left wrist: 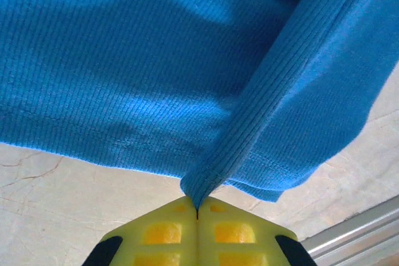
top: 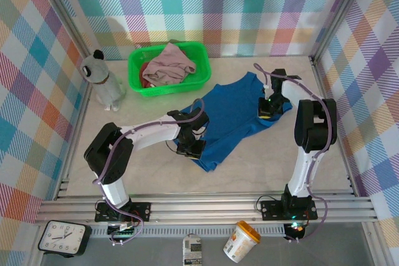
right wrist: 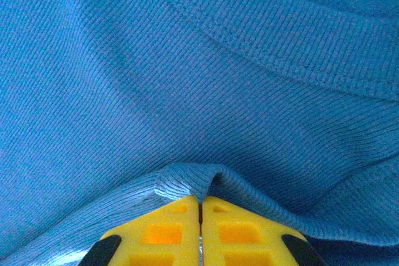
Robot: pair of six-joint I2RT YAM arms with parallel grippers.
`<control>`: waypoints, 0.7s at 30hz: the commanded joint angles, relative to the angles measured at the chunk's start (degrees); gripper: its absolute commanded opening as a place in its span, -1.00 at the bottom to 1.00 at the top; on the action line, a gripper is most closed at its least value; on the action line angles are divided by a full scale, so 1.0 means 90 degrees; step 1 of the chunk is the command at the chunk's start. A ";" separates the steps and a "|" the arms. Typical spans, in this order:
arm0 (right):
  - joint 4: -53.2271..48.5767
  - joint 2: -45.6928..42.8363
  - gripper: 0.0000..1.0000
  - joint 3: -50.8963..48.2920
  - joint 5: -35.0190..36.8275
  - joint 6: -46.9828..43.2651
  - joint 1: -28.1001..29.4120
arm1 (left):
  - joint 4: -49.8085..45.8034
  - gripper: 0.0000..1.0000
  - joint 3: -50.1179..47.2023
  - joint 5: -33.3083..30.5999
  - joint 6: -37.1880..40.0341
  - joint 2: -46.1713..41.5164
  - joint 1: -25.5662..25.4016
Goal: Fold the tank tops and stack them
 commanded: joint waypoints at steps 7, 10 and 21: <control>0.0206 -0.0449 -0.41 0.0122 0.0190 -0.0043 0.0032 | -0.0532 -0.28 0.0433 -0.1227 -0.0335 -0.0410 -0.0235; 0.0214 -0.0861 -0.32 -0.0137 0.0372 -0.0044 -0.0014 | -0.0750 -0.08 0.0625 -0.1520 -0.0540 -0.0574 -0.0570; 0.0587 -0.1859 -0.25 -0.1607 0.0030 -0.0060 -0.0423 | 0.0687 0.02 0.0605 -0.1281 -0.0912 0.0362 -0.1716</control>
